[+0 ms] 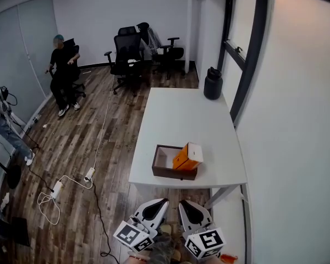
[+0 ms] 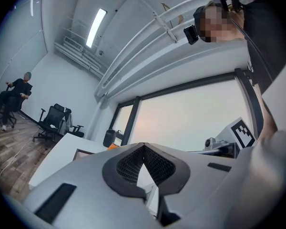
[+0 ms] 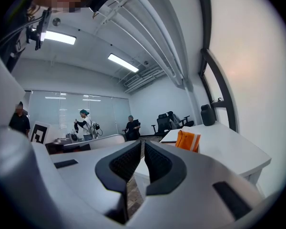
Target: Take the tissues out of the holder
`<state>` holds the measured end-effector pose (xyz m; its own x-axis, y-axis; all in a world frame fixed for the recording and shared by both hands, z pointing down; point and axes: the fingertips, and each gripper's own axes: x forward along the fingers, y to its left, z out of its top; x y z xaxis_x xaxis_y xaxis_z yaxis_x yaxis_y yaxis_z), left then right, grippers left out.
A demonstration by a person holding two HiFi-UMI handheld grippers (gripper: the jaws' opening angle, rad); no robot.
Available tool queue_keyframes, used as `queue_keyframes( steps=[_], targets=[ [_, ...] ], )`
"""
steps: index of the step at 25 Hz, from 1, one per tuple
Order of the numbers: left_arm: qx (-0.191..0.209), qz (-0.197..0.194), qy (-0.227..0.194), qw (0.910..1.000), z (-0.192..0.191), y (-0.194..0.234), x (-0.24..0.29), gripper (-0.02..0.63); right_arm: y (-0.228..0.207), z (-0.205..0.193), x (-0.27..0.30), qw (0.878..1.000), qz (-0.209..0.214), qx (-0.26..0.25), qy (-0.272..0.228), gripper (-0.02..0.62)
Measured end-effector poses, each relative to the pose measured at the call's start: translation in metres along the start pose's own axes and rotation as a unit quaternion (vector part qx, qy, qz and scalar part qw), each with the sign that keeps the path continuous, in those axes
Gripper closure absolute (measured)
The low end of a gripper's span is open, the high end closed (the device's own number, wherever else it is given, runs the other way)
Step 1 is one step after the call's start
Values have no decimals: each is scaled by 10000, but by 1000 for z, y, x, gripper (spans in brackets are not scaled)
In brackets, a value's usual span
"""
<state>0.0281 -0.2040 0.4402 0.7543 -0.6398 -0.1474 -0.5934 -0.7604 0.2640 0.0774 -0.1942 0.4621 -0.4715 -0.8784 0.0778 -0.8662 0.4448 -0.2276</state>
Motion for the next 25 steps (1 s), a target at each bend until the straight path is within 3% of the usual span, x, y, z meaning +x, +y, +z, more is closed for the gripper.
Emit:
queue_keyframes(
  steps=[7, 13, 15, 25],
  targets=[
    [-150, -121, 3, 9998, -8, 26, 36, 601, -29, 2, 27, 9998, -175, -73, 117, 588],
    [-215, -137, 46, 9997, -6, 61, 59, 601, -55, 8, 57, 9980, -586, -233, 103, 584],
    [-213, -128, 39, 9997, -4, 73, 68, 601, -69, 8, 67, 9971, -727, -151, 135, 528],
    [-170, -59, 114, 9998, -6, 123, 95, 601, -118, 6, 96, 9926, -1175, 97, 290, 435]
  ],
)
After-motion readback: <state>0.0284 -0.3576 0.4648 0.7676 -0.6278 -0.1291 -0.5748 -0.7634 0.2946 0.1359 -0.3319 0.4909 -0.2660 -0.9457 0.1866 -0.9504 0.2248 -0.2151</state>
